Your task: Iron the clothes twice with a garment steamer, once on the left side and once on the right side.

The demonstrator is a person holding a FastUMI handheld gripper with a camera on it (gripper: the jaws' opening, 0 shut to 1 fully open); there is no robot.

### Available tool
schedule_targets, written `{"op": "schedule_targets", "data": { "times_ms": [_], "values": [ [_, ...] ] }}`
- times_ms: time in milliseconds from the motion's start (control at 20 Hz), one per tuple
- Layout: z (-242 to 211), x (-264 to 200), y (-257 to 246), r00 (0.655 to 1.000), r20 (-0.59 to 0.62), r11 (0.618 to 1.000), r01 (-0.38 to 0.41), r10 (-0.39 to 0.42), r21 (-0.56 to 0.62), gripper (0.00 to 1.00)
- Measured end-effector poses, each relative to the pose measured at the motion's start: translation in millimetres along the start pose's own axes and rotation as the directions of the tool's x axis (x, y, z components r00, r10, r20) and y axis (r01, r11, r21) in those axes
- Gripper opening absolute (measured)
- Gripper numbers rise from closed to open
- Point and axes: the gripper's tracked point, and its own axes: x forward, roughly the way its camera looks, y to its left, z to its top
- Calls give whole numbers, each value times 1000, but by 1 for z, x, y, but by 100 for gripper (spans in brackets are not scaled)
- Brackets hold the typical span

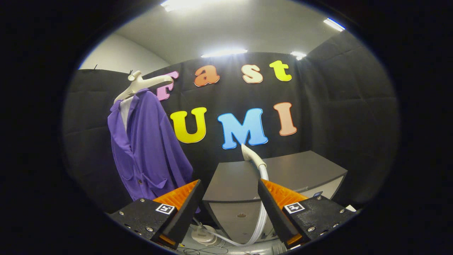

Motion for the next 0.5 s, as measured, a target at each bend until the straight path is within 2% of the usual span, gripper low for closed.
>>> {"op": "schedule_targets", "data": {
  "times_ms": [250, 500],
  "values": [
    [40, 83, -50, 1000, 18, 1000, -15, 15, 22, 96],
    [46, 162, -82, 997, -39, 988, -55, 61, 145, 96]
  ]
}}
